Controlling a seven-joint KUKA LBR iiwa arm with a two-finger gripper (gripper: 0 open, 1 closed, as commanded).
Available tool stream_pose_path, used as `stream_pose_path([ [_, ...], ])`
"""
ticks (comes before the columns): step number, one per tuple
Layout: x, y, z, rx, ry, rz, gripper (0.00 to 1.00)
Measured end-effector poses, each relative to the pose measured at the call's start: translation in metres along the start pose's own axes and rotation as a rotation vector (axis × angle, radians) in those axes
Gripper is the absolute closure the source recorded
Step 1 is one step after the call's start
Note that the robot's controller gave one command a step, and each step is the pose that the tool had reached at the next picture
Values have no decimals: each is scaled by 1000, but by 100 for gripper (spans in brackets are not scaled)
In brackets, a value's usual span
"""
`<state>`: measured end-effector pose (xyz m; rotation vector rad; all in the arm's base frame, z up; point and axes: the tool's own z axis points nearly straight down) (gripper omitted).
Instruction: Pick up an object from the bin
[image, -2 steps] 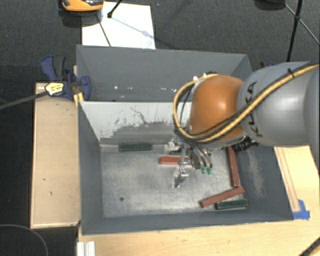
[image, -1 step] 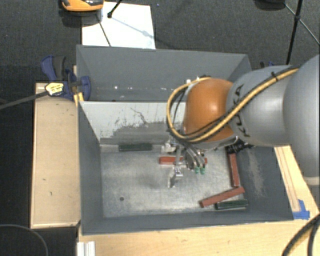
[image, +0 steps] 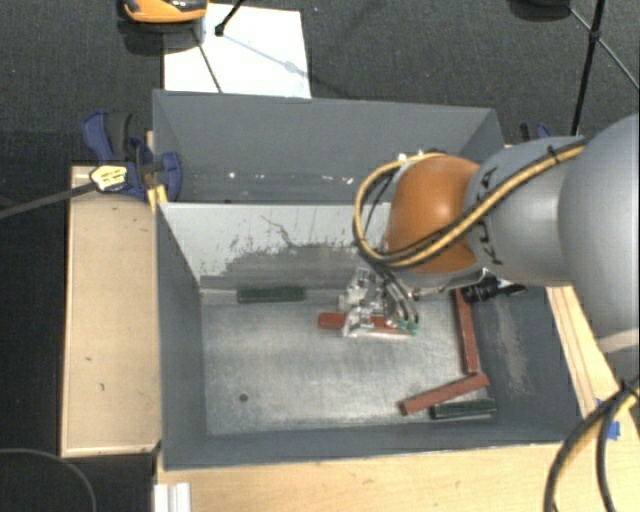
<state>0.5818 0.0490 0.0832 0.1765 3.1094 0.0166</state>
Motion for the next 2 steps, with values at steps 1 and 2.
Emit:
stream_pose_path([
  [1,0,0,0,0,0,1,100],
  [2,8,13,-140,11,23,0,100],
])
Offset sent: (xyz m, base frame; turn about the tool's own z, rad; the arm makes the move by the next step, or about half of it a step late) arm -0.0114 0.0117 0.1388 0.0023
